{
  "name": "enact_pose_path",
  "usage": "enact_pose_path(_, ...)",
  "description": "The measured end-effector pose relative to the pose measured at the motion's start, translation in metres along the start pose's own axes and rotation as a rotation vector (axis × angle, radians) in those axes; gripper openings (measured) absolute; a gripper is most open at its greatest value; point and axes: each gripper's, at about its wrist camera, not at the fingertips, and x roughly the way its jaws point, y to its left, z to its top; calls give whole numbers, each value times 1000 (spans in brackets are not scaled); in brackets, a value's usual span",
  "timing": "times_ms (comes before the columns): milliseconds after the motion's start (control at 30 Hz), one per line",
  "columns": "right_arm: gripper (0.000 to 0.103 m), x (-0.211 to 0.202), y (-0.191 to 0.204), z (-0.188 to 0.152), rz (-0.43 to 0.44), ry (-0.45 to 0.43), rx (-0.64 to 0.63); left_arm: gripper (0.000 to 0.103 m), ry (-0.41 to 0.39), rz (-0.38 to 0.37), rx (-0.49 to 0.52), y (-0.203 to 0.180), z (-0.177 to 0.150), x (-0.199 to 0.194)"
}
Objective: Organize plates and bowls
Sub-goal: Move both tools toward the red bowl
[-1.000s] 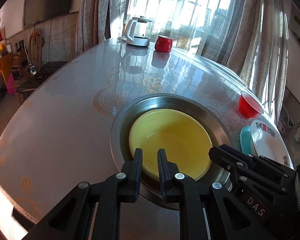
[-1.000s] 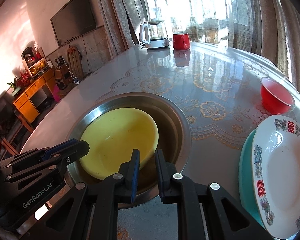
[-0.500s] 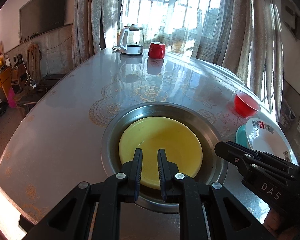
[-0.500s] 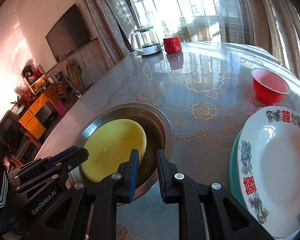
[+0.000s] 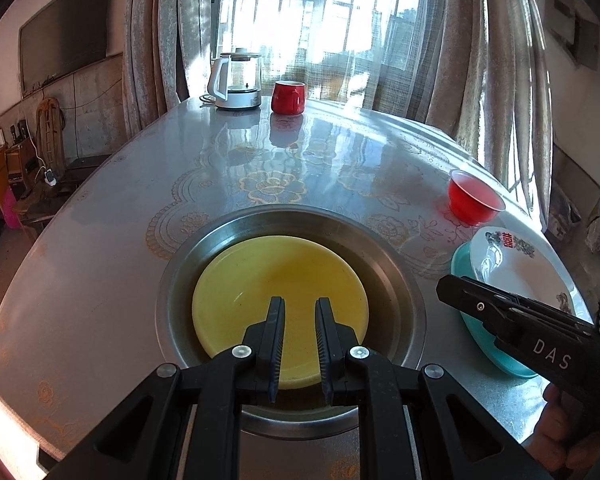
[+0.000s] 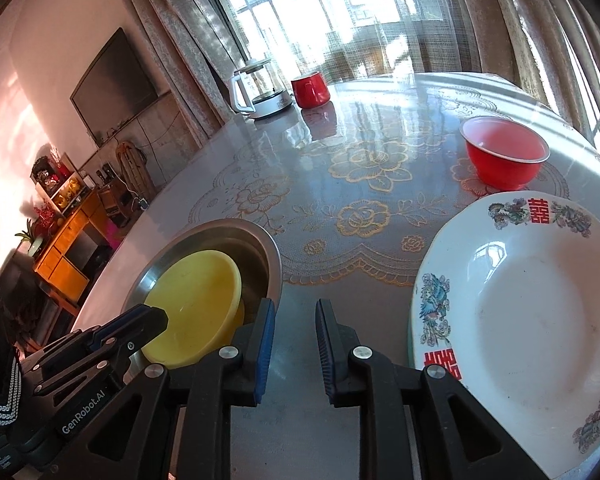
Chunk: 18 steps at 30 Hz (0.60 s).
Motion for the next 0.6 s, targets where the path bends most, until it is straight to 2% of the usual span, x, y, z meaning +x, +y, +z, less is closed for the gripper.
enact_pose_path(233, 25, -15, -30, 6, 0, -11, 81, 16, -8, -40, 47, -25, 11, 3)
enact_pose_path(600, 25, -43, -95, 29, -59, -35, 223, 16, 25, -92, 79, -66, 35, 24)
